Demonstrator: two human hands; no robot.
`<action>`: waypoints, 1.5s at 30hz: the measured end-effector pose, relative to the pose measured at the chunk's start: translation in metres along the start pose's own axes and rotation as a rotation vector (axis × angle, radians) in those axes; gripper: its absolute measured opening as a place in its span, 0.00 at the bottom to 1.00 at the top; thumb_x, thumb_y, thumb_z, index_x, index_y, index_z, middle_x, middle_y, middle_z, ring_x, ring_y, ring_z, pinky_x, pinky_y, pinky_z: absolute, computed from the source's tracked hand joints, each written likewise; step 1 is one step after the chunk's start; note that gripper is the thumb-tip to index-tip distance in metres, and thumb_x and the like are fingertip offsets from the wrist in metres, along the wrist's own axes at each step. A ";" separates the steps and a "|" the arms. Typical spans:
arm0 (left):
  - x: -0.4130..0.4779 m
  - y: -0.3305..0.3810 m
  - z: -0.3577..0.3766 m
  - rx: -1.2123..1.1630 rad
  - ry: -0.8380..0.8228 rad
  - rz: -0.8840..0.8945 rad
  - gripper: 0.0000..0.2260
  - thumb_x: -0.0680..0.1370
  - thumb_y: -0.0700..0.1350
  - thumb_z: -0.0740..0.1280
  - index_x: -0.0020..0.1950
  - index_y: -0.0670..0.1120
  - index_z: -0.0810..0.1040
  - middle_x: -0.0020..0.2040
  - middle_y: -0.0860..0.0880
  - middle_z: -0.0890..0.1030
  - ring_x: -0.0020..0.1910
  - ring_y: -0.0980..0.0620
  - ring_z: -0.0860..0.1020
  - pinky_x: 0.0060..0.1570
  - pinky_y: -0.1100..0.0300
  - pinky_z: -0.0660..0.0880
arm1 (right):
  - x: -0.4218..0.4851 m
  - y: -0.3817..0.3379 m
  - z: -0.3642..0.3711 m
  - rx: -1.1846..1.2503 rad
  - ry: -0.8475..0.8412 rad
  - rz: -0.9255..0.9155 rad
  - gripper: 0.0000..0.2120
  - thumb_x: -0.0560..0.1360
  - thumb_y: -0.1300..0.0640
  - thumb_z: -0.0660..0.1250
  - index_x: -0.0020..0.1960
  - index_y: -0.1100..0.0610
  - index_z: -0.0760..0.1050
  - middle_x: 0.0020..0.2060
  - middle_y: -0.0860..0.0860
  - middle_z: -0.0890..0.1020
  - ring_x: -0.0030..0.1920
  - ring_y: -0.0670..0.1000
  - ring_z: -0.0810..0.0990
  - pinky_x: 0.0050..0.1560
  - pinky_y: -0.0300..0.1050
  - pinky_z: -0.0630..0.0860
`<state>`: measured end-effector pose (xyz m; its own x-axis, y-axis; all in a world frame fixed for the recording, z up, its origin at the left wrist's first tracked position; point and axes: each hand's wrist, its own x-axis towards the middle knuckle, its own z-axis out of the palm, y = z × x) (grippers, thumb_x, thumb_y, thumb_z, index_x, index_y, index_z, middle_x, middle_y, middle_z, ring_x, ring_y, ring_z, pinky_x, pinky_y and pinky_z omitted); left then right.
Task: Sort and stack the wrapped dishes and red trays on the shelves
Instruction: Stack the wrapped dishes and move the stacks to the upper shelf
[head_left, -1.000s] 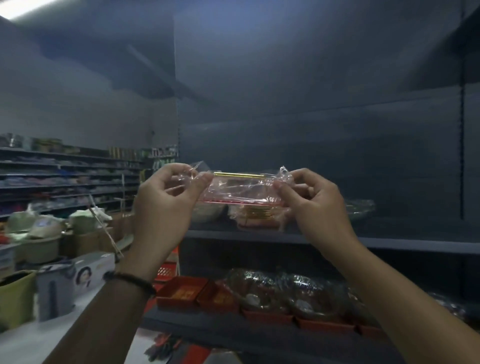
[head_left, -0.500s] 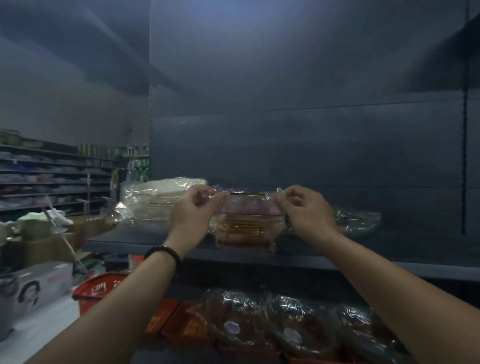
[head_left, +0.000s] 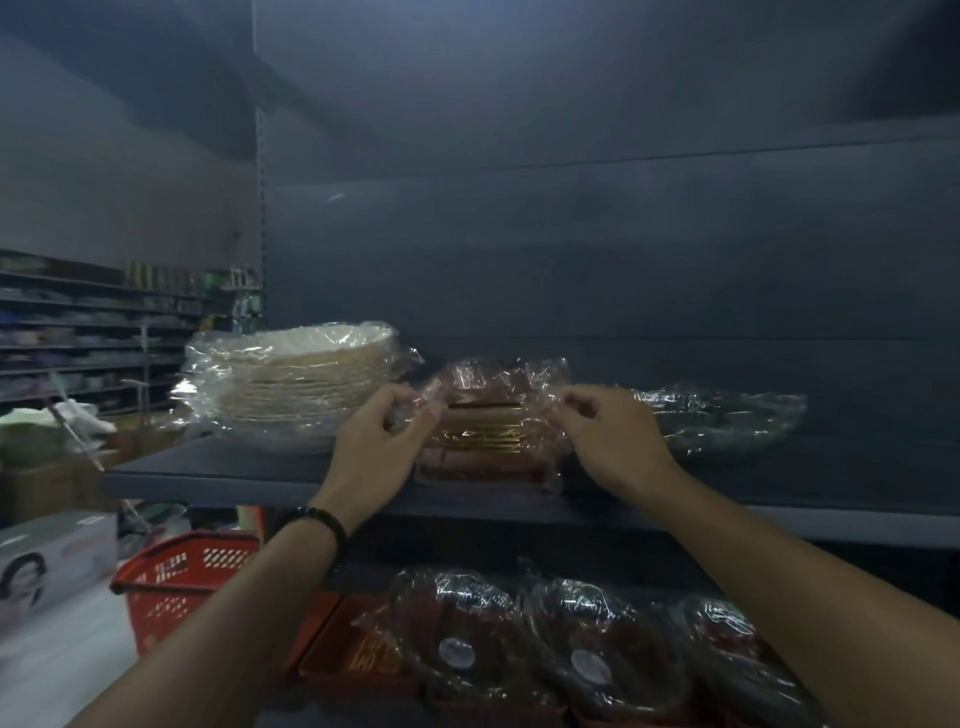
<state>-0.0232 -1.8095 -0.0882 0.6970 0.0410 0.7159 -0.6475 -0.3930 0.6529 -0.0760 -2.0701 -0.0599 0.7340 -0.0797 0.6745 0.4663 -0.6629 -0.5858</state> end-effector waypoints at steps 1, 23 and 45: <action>-0.002 -0.002 0.000 0.012 -0.010 0.025 0.09 0.81 0.62 0.69 0.52 0.57 0.80 0.42 0.50 0.86 0.41 0.45 0.84 0.48 0.45 0.81 | 0.000 0.001 0.001 -0.052 -0.010 -0.027 0.11 0.84 0.48 0.65 0.50 0.49 0.85 0.39 0.45 0.84 0.41 0.46 0.80 0.43 0.43 0.71; -0.079 0.059 0.001 0.185 0.300 0.087 0.15 0.85 0.59 0.57 0.61 0.51 0.76 0.58 0.51 0.78 0.60 0.47 0.75 0.60 0.47 0.74 | -0.076 -0.014 -0.062 -0.111 -0.066 -0.200 0.10 0.85 0.49 0.63 0.61 0.48 0.81 0.53 0.42 0.84 0.54 0.39 0.81 0.52 0.34 0.74; -0.250 -0.090 0.193 0.282 -0.417 -0.340 0.03 0.83 0.56 0.68 0.52 0.62 0.74 0.46 0.62 0.82 0.43 0.63 0.81 0.43 0.63 0.79 | -0.250 0.231 0.024 -0.081 -0.194 0.434 0.19 0.82 0.44 0.68 0.70 0.33 0.67 0.53 0.38 0.82 0.49 0.41 0.83 0.50 0.36 0.77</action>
<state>-0.0801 -1.9613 -0.3738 0.9492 -0.1341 0.2846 -0.3009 -0.6514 0.6965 -0.1395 -2.1851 -0.3746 0.9346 -0.2264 0.2743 0.0619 -0.6559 -0.7523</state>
